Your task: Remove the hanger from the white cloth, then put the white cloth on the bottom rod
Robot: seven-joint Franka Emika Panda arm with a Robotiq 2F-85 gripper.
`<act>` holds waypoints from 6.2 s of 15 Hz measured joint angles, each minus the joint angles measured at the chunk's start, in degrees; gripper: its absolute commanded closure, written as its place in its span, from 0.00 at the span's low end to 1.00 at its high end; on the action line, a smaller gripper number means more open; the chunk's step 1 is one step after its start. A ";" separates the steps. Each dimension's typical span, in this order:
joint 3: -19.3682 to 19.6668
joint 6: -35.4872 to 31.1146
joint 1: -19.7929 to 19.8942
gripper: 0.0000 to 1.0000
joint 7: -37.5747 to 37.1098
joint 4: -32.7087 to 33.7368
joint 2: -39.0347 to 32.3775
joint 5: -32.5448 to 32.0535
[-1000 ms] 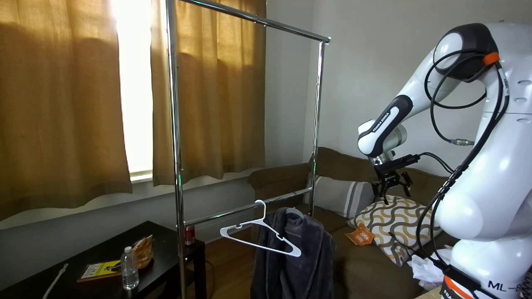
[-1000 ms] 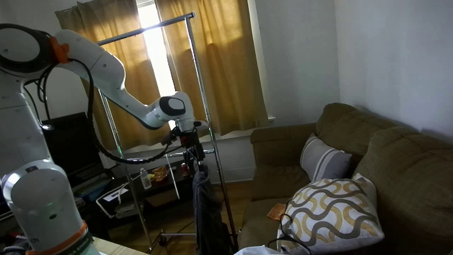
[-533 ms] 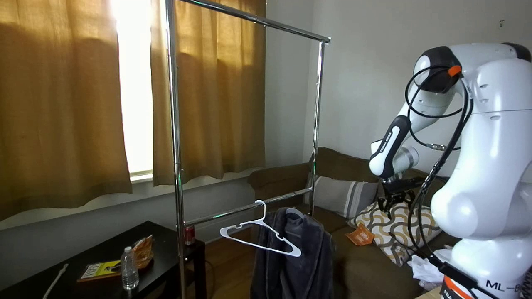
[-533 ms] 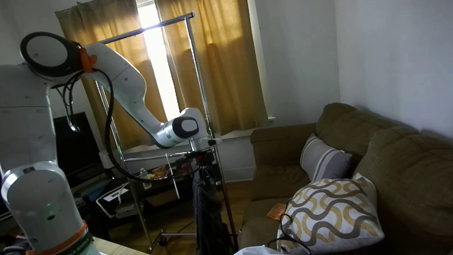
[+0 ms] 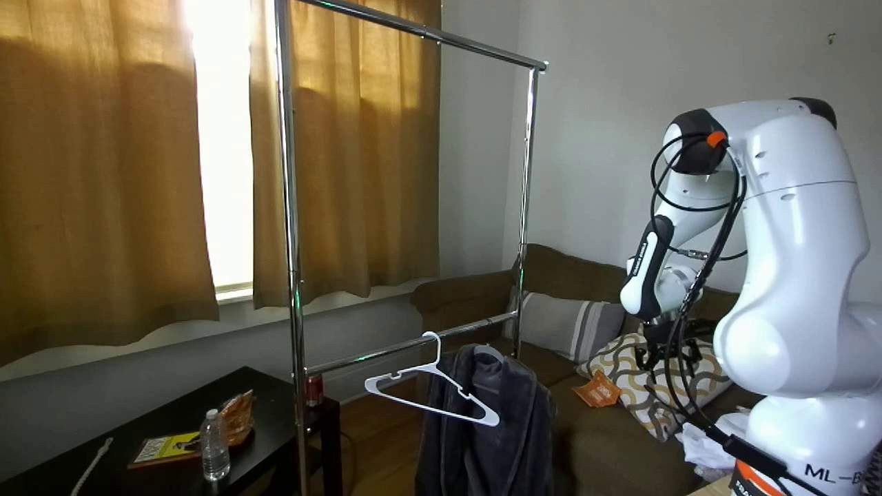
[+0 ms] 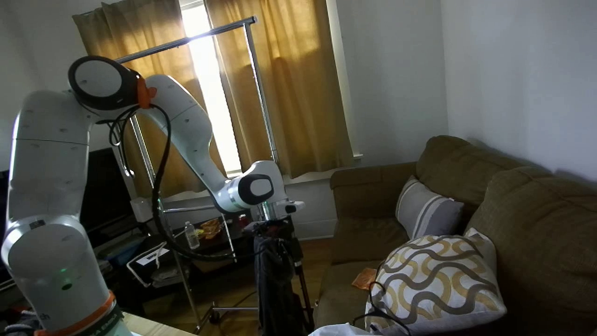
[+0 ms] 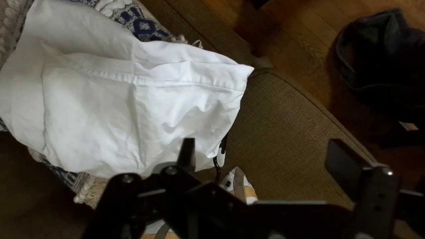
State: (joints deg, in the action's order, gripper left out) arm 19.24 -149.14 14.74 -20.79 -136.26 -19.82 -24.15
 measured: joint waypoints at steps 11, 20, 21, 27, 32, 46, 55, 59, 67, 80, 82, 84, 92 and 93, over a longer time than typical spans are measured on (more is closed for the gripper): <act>5.07 -3.05 -3.84 0.00 -2.75 5.14 -13.33 -0.28; 7.27 -9.29 -6.82 0.00 -2.65 13.20 -28.42 5.64; 7.70 -9.29 -7.46 0.00 -2.65 14.01 -29.92 6.24; 8.72 -9.21 -8.41 0.28 -2.18 17.91 -36.87 9.11; 9.75 -9.08 -8.65 0.68 -1.63 19.67 -39.59 10.37; 19.43 -8.19 -13.79 0.98 -1.41 15.81 -33.73 11.56; 35.22 -8.20 -30.41 0.98 -1.97 4.66 -21.72 10.98; 43.73 -8.39 -40.52 0.98 -2.60 0.30 -17.06 10.25; 63.15 -15.33 -66.78 0.98 -2.95 -8.37 -11.33 10.02; 81.24 -20.39 -78.79 0.91 6.82 -15.42 -11.16 26.80; 82.01 -20.35 -76.85 0.95 8.12 -16.22 -11.05 27.82; 81.94 -20.15 -74.21 1.00 9.37 -16.40 -10.73 28.06; 74.86 -19.44 -62.32 0.60 11.66 -15.40 -7.69 28.09; 72.83 -19.39 -60.52 0.53 11.82 -15.17 -7.19 28.09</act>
State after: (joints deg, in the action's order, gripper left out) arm 92.07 -168.53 -45.78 -8.97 -151.43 -27.01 3.93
